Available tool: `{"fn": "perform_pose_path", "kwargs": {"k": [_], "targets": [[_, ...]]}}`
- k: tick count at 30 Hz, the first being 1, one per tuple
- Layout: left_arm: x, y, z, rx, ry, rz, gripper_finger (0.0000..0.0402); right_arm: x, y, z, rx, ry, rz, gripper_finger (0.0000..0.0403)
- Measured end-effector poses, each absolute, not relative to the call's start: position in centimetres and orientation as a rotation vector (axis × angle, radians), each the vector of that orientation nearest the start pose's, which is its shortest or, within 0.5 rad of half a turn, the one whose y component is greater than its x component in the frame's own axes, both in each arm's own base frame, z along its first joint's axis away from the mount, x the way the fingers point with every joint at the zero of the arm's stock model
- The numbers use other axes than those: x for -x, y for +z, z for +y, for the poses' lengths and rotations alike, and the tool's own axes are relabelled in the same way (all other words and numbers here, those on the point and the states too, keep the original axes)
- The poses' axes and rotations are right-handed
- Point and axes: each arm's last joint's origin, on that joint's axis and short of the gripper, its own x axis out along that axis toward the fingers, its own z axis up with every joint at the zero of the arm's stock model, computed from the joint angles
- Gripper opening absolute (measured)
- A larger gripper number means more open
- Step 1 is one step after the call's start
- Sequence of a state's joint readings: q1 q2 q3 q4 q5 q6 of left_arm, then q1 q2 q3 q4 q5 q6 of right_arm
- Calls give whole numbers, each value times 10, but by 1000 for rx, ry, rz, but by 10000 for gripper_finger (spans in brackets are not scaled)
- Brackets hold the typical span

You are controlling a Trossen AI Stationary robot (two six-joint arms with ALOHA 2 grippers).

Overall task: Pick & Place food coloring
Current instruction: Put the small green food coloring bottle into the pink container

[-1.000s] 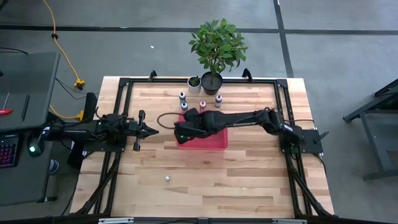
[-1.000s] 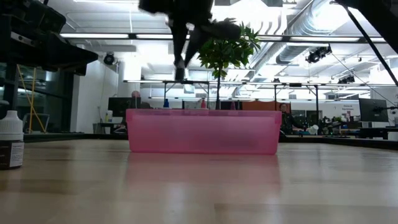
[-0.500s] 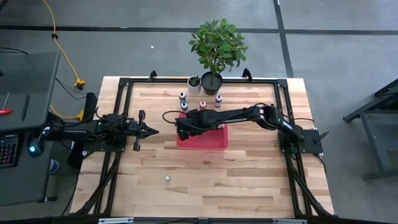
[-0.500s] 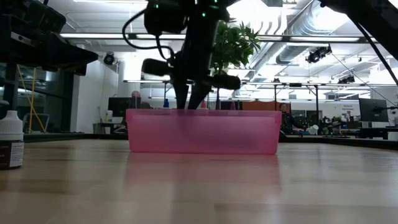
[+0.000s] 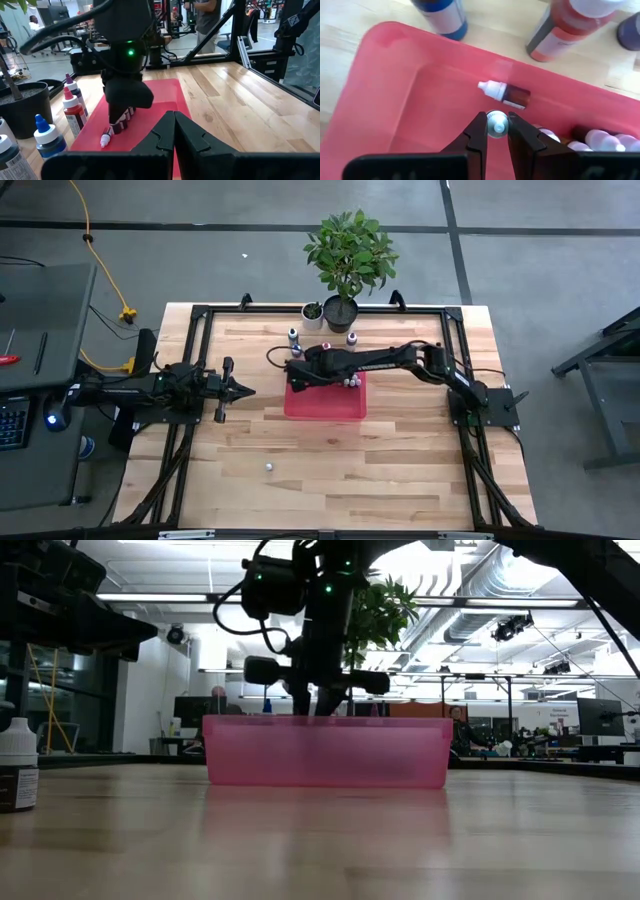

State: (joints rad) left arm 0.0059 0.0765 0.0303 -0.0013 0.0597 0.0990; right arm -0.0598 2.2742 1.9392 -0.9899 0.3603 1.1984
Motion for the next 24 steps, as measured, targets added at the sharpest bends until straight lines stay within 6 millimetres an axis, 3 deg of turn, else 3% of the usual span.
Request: {"fn": "perform_pose_path", "kwargs": {"k": [24], "targets": [[-101,168,-1,-98,-56,45,0,-461,179,-37,-760,-1115,957,50]]}}
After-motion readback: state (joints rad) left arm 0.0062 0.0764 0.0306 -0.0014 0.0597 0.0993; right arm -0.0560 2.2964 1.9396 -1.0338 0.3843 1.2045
